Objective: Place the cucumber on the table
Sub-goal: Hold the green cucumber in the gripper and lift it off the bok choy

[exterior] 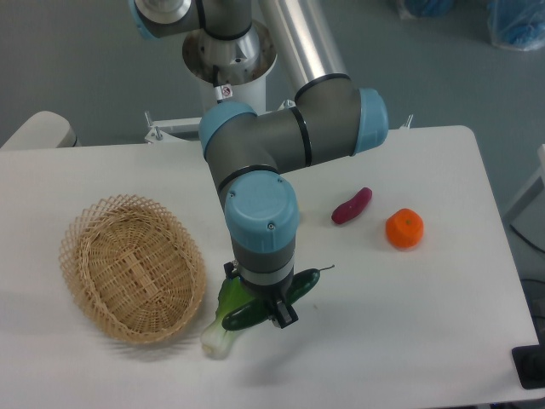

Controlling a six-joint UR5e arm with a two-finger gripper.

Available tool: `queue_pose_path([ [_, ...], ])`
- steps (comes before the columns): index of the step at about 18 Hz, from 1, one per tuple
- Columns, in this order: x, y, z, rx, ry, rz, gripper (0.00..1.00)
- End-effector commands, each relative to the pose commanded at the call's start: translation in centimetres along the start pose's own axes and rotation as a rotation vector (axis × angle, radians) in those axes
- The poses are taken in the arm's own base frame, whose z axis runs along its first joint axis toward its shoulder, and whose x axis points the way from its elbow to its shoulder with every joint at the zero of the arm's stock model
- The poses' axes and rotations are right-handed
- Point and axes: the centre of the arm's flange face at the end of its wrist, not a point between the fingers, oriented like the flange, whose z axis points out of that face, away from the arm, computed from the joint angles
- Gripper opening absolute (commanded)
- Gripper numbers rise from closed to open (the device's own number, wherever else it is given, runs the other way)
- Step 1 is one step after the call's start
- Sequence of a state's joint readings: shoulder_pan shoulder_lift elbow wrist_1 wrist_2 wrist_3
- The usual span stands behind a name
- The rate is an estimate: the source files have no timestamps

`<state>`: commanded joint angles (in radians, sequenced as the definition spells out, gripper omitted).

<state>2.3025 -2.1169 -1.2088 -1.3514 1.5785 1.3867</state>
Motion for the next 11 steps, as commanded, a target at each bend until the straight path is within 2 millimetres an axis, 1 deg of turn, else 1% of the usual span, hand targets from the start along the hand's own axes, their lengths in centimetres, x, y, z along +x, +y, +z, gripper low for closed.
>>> queue_pose_path([
  [6,-0.3,0.1,0.5,-0.002,0.004,-0.001,0.14],
  [9,-0.7,1.2,1.4,-0.007,0.019,-0.004,0.13],
  [11,-0.9,3.1,1.5,-0.007,0.027,0.031,0.12],
])
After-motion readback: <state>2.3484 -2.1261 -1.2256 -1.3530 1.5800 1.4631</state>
